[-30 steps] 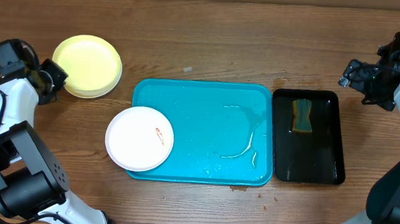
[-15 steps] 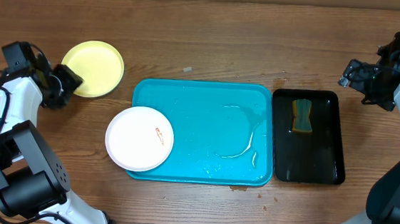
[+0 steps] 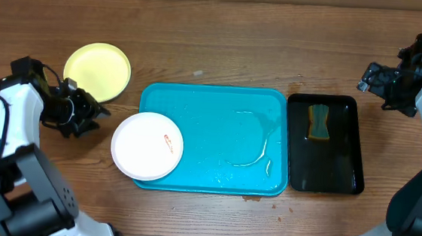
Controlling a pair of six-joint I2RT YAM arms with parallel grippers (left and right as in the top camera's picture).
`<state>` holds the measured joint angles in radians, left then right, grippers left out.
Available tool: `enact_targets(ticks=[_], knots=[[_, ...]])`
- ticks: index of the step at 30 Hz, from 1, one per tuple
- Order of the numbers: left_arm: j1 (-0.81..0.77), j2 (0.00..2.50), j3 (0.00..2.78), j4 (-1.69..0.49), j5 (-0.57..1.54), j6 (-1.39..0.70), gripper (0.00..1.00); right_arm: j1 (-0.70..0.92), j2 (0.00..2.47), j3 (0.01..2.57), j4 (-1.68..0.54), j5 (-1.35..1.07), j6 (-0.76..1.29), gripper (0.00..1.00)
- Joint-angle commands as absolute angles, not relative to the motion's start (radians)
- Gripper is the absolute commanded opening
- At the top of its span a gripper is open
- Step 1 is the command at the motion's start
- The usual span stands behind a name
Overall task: Clean dirty plates on tray and stack at the side
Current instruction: 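Release the stacked plate and hold the left gripper beside it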
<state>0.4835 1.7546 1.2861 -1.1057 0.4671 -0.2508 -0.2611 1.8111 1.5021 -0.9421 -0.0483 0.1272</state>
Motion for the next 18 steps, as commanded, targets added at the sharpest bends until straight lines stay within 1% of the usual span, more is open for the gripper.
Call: enact_targets(ticks=[1,3,10,18], knots=[[0.458,1.719,1.286,-1.150,0.358,-0.208,0.44,-0.259,1.807,1.507,-0.937,-0.053,0.131,1.00],[0.424,1.720,1.269,-1.171,0.355,-0.209,0.39,-0.259,1.807,1.507,-0.937,-0.053,0.131,1.00],[0.302,1.721,1.184,-1.123,0.216,-0.239,0.40,-0.259,1.807,1.507,-0.937,-0.053,0.131,1.00],[0.287,1.721,1.182,-1.120,0.159,-0.248,0.40,-0.259,1.807,1.507,-0.937,-0.053,0.131,1.00]])
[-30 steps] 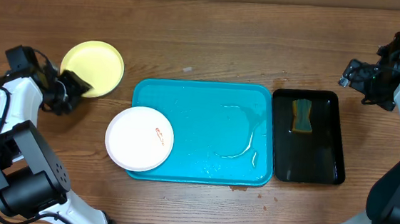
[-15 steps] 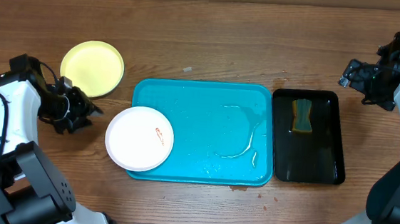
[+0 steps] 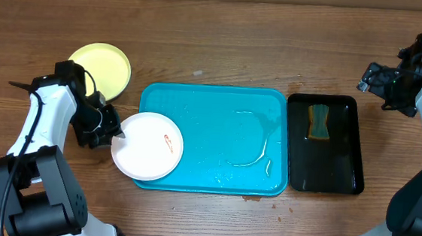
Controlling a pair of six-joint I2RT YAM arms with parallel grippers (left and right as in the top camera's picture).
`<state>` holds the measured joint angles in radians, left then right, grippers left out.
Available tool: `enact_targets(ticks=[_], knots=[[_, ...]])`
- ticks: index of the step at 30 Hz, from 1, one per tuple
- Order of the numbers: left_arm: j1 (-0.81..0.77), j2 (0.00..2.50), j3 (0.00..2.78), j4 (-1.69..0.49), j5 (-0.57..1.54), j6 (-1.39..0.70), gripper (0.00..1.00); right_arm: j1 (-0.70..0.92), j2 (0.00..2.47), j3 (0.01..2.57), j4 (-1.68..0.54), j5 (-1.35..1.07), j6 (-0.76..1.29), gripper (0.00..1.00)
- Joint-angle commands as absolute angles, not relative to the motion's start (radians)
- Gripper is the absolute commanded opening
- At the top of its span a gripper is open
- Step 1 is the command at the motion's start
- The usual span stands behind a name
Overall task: Clean dirty plates on tray and stack at the side
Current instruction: 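Release the stacked plate and hold the left gripper beside it, then move the left gripper to the tray and grip the white plate's left rim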
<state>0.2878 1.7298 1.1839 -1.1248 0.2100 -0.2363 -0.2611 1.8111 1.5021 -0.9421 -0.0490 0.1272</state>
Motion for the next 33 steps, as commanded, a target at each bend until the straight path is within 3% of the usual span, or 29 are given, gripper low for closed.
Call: enact_targets(ticks=[1,10,18,22,33], knots=[[0.287,1.721,1.182,-1.117,0.144,-0.248,0.40,-0.259,1.807,1.507,-0.937,-0.053,0.131,1.00],[0.284,1.721,1.171,-1.100,0.119,-0.270,0.31,-0.259,1.807,1.507,-0.937,-0.053,0.131,1.00],[0.279,1.721,1.114,-1.077,0.124,-0.270,0.29,-0.259,1.807,1.507,-0.937,-0.053,0.131,1.00],[0.278,1.721,1.112,-1.082,0.141,-0.270,0.12,-0.259,1.807,1.507,-0.937,-0.053,0.131,1.00],[0.236,1.721,1.059,-1.057,0.158,-0.270,0.18,-0.259,1.807,1.507,-0.937,-0.053,0.131,1.00]])
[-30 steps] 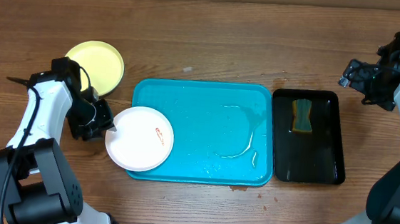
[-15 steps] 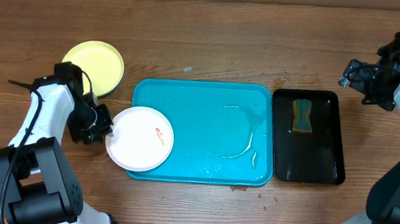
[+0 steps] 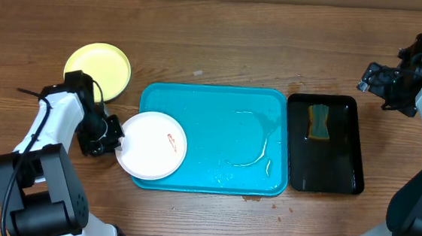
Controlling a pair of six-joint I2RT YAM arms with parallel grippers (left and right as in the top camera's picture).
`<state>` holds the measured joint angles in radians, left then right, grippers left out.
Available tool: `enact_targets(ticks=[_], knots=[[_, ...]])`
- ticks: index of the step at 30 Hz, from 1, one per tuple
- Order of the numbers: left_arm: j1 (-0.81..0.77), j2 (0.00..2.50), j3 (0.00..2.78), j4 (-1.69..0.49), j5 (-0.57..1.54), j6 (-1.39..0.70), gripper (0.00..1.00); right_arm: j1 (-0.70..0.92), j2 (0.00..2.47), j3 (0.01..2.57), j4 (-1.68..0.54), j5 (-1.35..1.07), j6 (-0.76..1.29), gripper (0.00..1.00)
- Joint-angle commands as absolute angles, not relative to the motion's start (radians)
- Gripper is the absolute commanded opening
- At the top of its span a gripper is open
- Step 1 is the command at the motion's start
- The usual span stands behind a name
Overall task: Clean dirty plates on tray and stack at the side
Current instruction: 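Move the left gripper to the tray and grip the white plate's left rim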
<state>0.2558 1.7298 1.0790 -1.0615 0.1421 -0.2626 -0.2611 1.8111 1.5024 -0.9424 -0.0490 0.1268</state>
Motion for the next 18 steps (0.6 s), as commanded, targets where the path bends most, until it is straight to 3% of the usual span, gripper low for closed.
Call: enact_targets(ticks=[1,3,9,18], knots=[[0.231,1.721,1.057,-1.056,0.158,-0.270,0.17,-0.259,1.807,1.507,-0.937,-0.053,0.131,1.00],[0.215,1.721,1.057,-1.056,0.158,-0.270,0.11,-0.259,1.807,1.507,-0.937,-0.053,0.131,1.00],[0.165,1.721,1.057,-1.037,0.260,-0.270,0.04,-0.259,1.807,1.507,-0.937,-0.053,0.131,1.00],[0.010,1.721,1.056,-0.892,0.419,-0.304,0.10,-0.259,1.807,1.507,-0.937,-0.053,0.131,1.00]])
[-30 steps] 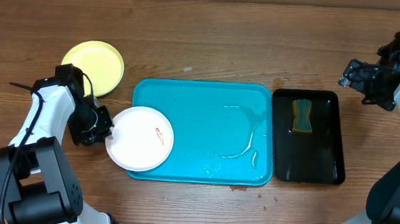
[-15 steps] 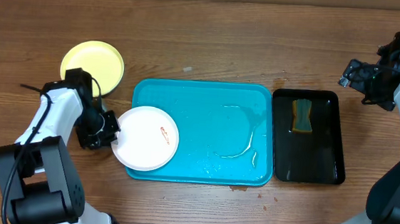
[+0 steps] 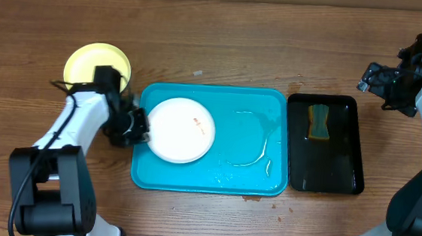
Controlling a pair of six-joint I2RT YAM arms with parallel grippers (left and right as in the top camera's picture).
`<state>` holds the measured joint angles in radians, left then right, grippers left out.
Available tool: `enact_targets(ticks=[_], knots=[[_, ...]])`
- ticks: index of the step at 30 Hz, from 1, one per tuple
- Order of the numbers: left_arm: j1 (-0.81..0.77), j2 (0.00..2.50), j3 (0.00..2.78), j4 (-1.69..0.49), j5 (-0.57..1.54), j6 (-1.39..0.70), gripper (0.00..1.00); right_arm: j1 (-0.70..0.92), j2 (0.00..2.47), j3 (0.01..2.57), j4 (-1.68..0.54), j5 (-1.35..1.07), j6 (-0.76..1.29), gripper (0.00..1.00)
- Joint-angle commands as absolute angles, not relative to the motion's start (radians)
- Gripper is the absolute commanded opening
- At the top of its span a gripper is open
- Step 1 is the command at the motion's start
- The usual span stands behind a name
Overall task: Clean dirty plates on tray and stack at the side
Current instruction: 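Move the left gripper to the tray and grip the white plate's left rim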
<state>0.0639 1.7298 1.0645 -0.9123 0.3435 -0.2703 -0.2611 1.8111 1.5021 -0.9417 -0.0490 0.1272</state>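
Note:
A white plate (image 3: 184,129) with a small red mark lies on the left half of the teal tray (image 3: 244,181). My left gripper (image 3: 138,127) is at the plate's left rim, shut on it. A yellow plate (image 3: 95,62) sits on the table at the far left, partly behind my left arm. A green and yellow sponge (image 3: 319,120) lies in the black tray (image 3: 327,176). My right gripper (image 3: 366,77) hangs at the far right, above the black tray's far corner; its jaws are too small to read.
Streaks of water (image 3: 258,148) lie on the right half of the teal tray. The black tray stands right against the teal tray's right side. Bare wooden table (image 3: 224,44) stretches behind both trays.
My left gripper and the white plate have moved right and away from the front edge. The plate, which overhung the teal tray's left edge, now lies wholly inside it. The right arm is unchanged.
At first my left gripper was left of the white plate, apart from it, with the plate overhanging the tray's left edge. It then reached the plate's left rim and stayed there. Now plate and gripper are further right, with the plate inside the tray.

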Motion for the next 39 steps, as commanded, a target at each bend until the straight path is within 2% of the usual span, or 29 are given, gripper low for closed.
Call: enact_targets(ticks=[1,7,10,12,19,25,35,39], knots=[[-0.014,1.721,1.056,-0.878,0.418,-0.313,0.11,-0.260,1.807,1.507,-0.937,-0.053,0.131,1.00],[-0.164,1.721,1.056,-0.758,0.398,-0.326,0.29,-0.259,1.807,1.507,-0.937,-0.053,0.131,1.00],[-0.215,1.721,1.056,-0.739,0.295,-0.398,0.41,-0.259,1.807,1.507,-0.937,-0.053,0.131,1.00],[-0.237,1.721,1.056,-0.739,0.223,-0.438,0.44,-0.259,1.807,1.507,-0.937,-0.053,0.131,1.00],[-0.220,1.720,1.144,-0.831,0.176,-0.411,0.40,-0.259,1.807,1.507,-0.937,-0.053,0.131,1.00],[-0.191,1.720,1.268,-0.947,0.050,-0.411,0.42,-0.259,1.807,1.507,-0.937,-0.053,0.131,1.00],[-0.191,1.729,1.138,-0.887,-0.010,-0.427,0.38,-0.259,1.807,1.507,-0.937,-0.053,0.131,1.00],[-0.191,1.729,1.072,-0.828,0.002,-0.427,0.27,-0.259,1.807,1.507,-0.937,-0.053,0.131,1.00]])
